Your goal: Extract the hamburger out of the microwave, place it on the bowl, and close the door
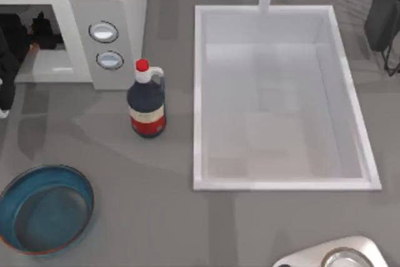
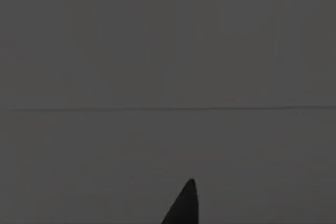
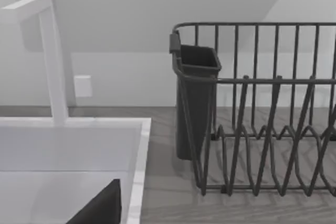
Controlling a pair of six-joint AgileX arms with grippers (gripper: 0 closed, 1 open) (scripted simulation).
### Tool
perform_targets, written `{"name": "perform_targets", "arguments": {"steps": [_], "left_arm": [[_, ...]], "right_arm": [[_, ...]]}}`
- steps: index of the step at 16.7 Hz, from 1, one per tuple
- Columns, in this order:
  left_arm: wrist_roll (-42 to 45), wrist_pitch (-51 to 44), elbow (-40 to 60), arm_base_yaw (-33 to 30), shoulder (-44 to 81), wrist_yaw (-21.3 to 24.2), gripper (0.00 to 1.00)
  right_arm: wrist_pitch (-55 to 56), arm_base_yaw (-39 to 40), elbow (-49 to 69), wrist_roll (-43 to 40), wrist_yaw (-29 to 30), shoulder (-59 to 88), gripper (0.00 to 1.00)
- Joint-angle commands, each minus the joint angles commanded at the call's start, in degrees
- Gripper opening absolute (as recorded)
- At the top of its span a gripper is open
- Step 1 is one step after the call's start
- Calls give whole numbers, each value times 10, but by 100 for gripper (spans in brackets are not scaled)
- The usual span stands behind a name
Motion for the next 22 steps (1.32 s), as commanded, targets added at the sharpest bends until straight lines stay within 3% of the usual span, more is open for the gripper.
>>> {"name": "perform_targets", "arguments": {"steps": [6, 9, 17, 22], "left_arm": [[5, 153, -265, 18, -95, 17, 0], [6, 209, -347, 25, -130, 23, 0], [8, 227, -371, 24, -143, 25, 0], [8, 145, -371, 24, -226, 23, 0]], "right_arm": [[0, 0, 0, 0, 0, 0, 100], [0, 0, 0, 0, 0, 0, 100], [0, 0, 0, 0, 0, 0, 100], [0, 0, 0, 0, 0, 0, 100]]}}
